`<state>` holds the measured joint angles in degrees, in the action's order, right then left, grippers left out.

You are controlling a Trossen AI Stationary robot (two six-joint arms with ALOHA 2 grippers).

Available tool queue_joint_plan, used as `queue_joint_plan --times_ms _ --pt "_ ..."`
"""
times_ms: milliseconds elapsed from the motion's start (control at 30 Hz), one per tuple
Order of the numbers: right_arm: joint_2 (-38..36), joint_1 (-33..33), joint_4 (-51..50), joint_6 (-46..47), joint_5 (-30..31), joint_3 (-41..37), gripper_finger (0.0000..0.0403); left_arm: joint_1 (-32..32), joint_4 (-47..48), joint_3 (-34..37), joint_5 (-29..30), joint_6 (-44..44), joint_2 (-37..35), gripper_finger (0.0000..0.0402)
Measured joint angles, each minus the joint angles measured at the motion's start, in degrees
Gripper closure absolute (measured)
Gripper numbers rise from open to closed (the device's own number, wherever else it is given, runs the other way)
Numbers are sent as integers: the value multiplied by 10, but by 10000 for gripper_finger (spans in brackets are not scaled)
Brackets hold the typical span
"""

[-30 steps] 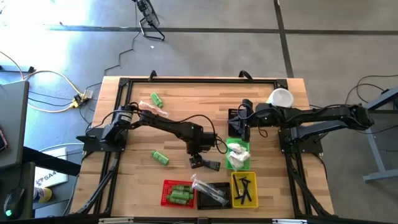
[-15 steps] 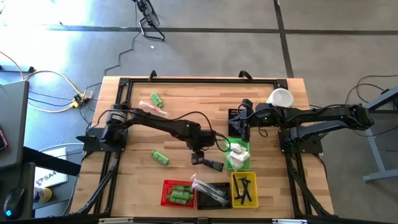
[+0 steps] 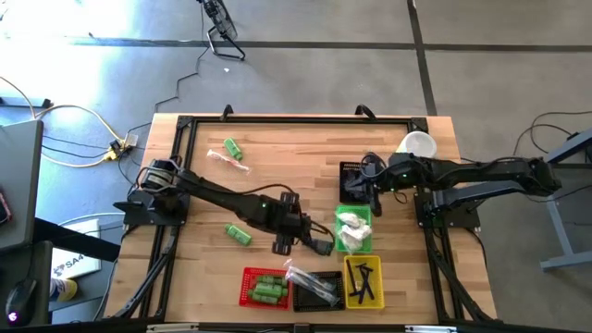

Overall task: Pick & Place Travel size toiletries
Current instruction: Put the blue shaving cream into the top black bin

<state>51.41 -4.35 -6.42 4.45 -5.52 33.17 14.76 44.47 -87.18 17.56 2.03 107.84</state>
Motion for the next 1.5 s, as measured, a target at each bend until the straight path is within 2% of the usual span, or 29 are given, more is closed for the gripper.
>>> queue_joint_plan --times_ms 100,367,667,967,1500 --pt "-41 15 -35 5 12 0 401 -1 -8 27 -5 13 -13 169" --pt "-130 60 -51 4 41 0 401 -1 -140 130 1 10 -81 169" --pt "-194 96 -92 4 41 0 401 -5 -145 141 8 8 -92 169" --pt "-202 101 -93 4 41 0 401 -5 -148 141 7 8 -92 169" --pt "-201 101 -98 3 39 0 401 -5 -177 141 5 58 -91 169"
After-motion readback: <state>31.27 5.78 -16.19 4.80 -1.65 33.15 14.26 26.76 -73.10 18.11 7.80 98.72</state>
